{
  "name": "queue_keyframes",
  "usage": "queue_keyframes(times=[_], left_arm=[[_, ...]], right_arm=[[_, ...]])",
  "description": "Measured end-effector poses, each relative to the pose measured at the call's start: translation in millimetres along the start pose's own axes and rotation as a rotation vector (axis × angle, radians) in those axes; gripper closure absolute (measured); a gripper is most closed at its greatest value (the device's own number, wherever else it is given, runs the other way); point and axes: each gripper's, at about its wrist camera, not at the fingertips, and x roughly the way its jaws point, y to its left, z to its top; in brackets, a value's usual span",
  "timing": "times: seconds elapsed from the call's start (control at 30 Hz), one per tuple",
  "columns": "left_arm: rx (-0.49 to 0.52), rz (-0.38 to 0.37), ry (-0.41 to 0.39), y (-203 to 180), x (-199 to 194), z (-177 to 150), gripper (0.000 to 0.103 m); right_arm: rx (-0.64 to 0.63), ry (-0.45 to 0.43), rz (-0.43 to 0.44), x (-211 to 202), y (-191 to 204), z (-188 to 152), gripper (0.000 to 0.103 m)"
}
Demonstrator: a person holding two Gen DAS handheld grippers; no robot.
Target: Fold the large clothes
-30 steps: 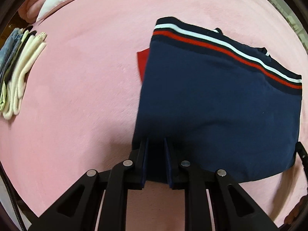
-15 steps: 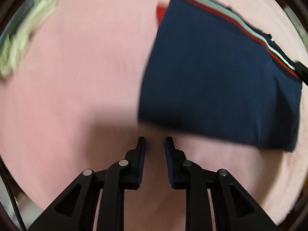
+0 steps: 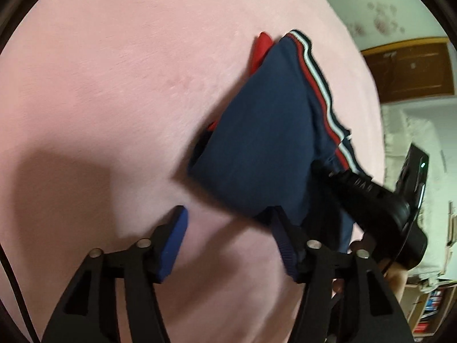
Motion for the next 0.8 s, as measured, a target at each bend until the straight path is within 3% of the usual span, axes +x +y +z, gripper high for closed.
queue_keyframes(times=[0.13,0.23,0.27,0.4,0.5,0.67,0.8], left_arm=[[-0.053,-0.109,-0.036,-1,1,0,0.036],[-0.064,-0.147,-0.058,-5,15,25,0.038],[-0.066,-0.154,-0.074,-6,15,28,0.042],[-0.077,-0.179,-0.113,-20,32,47,0.079],[-0.066,-0.209,-0.127,-31,26,50,0.084],[0.094,-0.222,-0.198,-72,-2,35,0.087],[0.290,-0.228,-0.229,-126,-10,10,0.087]], right_arm=[[0.004,-0.007,0.006,-3,-3,-3,0.103],[0.014,-0.014,0.013,-4,-6,-5,0.103],[0.019,-0.018,0.018,-6,-9,-8,0.103],[0.032,-0.034,0.059,-7,-18,-12,0.103],[0.078,-0.028,0.127,-7,-32,-11,0.103],[0.171,-0.009,0.287,-4,-60,-11,0.103],[0.163,0.010,0.347,1,-66,-7,0.103]])
